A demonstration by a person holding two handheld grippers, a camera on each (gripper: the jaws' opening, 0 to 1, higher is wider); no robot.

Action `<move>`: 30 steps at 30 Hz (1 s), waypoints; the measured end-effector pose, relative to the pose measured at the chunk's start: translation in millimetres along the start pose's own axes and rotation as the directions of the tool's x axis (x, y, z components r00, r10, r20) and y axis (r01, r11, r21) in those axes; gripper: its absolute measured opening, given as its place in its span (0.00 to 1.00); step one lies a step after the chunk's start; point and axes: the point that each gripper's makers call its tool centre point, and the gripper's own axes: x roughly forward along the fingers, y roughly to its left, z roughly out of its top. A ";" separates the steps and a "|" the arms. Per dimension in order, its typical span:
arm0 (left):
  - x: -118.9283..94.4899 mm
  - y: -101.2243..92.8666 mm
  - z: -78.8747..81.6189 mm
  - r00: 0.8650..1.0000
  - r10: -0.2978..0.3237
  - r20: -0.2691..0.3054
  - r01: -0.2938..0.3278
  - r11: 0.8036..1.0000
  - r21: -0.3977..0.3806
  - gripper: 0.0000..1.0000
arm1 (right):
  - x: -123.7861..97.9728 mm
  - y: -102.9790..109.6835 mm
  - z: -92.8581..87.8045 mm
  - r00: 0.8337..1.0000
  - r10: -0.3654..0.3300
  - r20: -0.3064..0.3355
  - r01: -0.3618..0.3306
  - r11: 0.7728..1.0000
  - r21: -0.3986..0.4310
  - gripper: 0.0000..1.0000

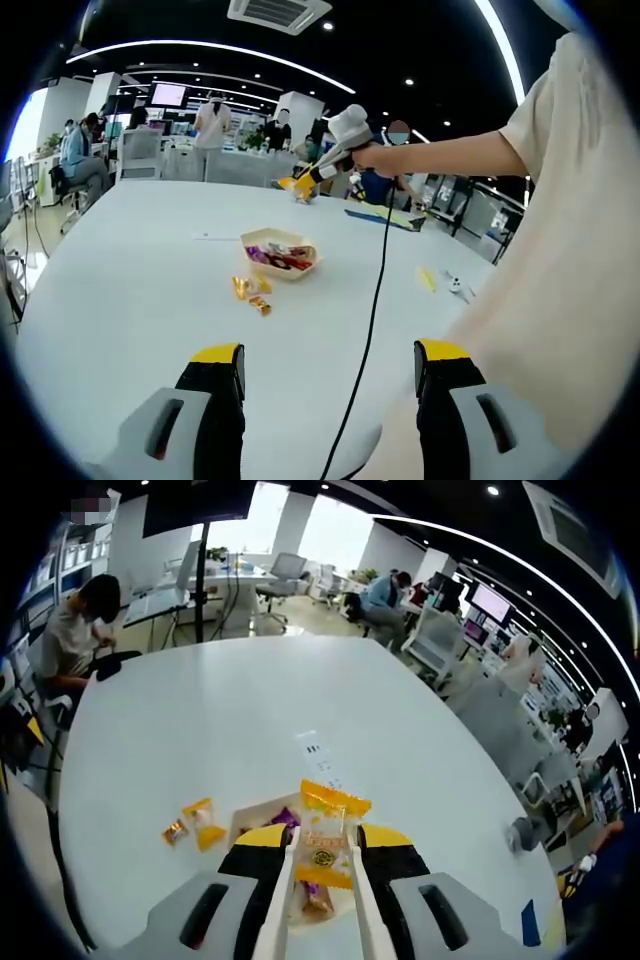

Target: Place the target food into the container with the food tongs after gripping and lifting it, then release it inside without dropping or visibly crushing the food.

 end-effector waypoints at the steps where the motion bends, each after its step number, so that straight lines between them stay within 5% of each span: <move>1: 0.1 0.1 0.1 1.000 0.000 0.000 0.000 1.000 0.001 0.69 | 0.2 -0.3 -0.5 1.000 -0.001 -0.001 0.001 1.000 -0.002 0.26; 30: 1.9 -0.2 -1.3 1.000 -0.003 -0.005 0.003 1.000 -0.002 0.69 | 1.7 -4.0 -4.6 1.000 -0.013 -0.003 0.013 1.000 -0.012 0.27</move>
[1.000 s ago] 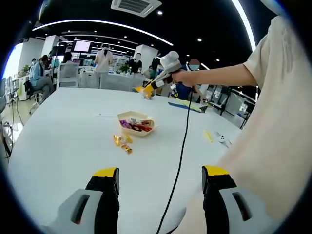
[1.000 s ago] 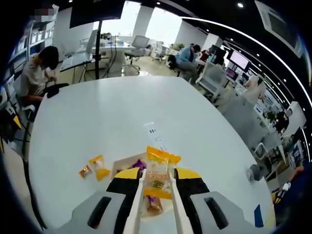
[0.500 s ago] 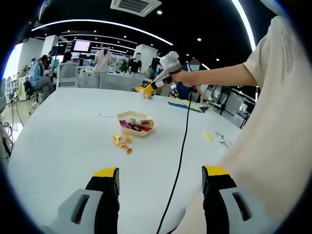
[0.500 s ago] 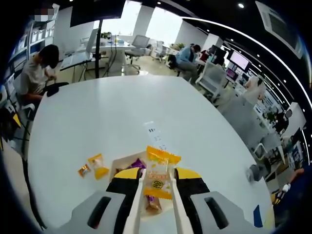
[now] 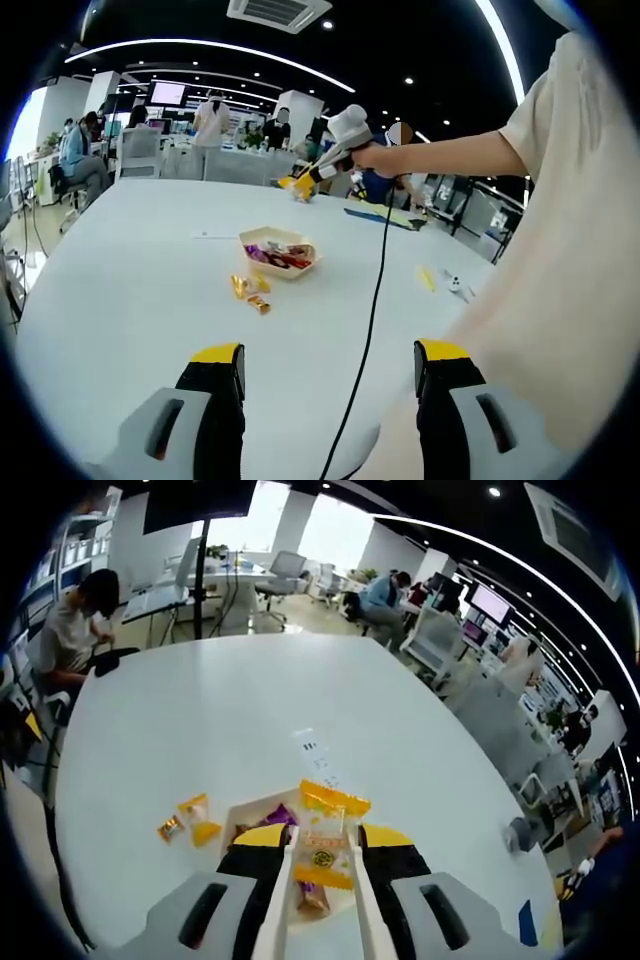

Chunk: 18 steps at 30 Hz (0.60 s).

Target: Place the target food into the container with the food tongs after gripping and lifting it, then release it inside without dropping or visibly crushing the food.

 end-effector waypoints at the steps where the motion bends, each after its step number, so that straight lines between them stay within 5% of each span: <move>1: -0.1 0.0 -0.1 1.000 0.000 0.000 0.000 1.000 0.000 0.69 | -0.2 0.5 0.1 1.000 0.000 -0.001 0.000 1.000 0.001 0.27; 18: -1.2 -1.1 -1.2 1.000 0.003 0.001 -0.003 1.000 -0.002 0.69 | -1.5 1.8 1.0 1.000 -0.004 0.000 0.004 1.000 -0.001 0.27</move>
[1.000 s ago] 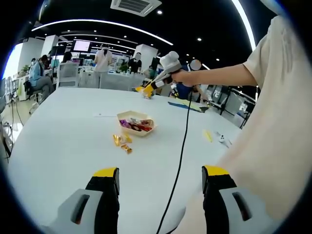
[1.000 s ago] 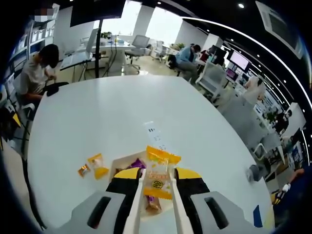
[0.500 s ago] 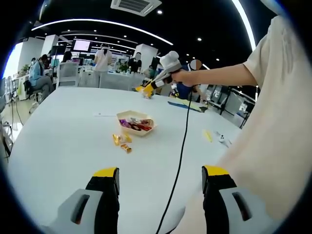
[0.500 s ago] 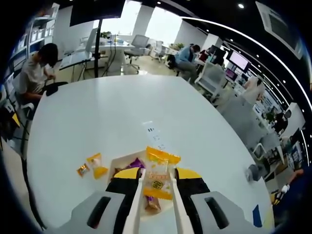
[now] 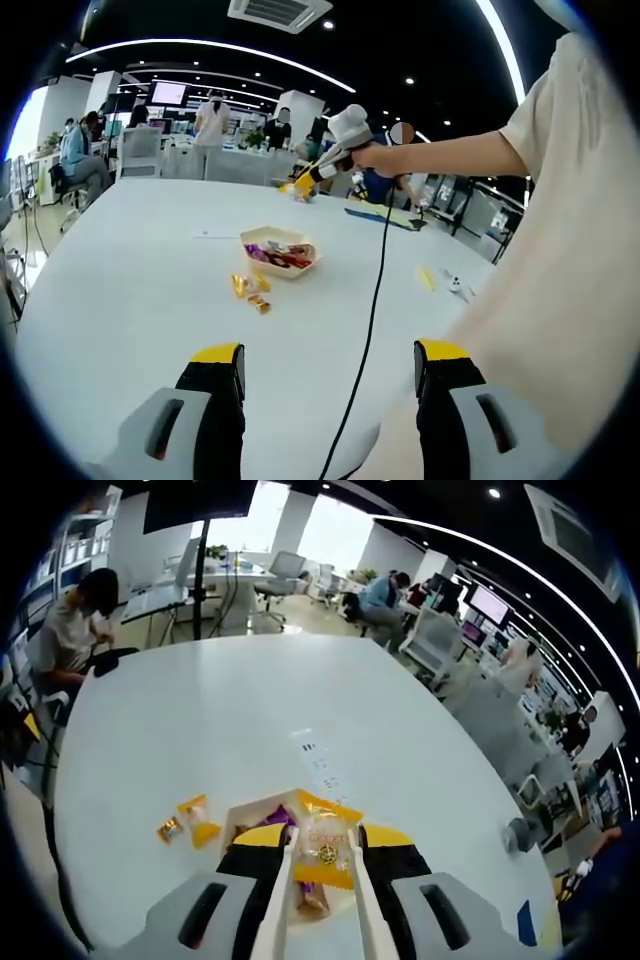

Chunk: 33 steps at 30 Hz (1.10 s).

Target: Place the target food into the container with the food tongs after gripping and lifting it, then release it inside without dropping or visibly crushing the food.

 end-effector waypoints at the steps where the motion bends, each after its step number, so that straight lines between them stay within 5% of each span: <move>1: 0.0 -0.1 -0.1 1.000 0.000 0.000 0.000 1.000 0.000 0.69 | -0.1 -0.2 -0.2 1.000 -0.001 0.000 0.001 1.000 0.000 0.27; 33: 0.3 0.4 2.2 1.000 -0.002 0.004 0.002 1.000 0.004 0.69 | 1.7 5.7 -1.3 1.000 0.010 -0.002 -0.010 1.000 -0.003 0.28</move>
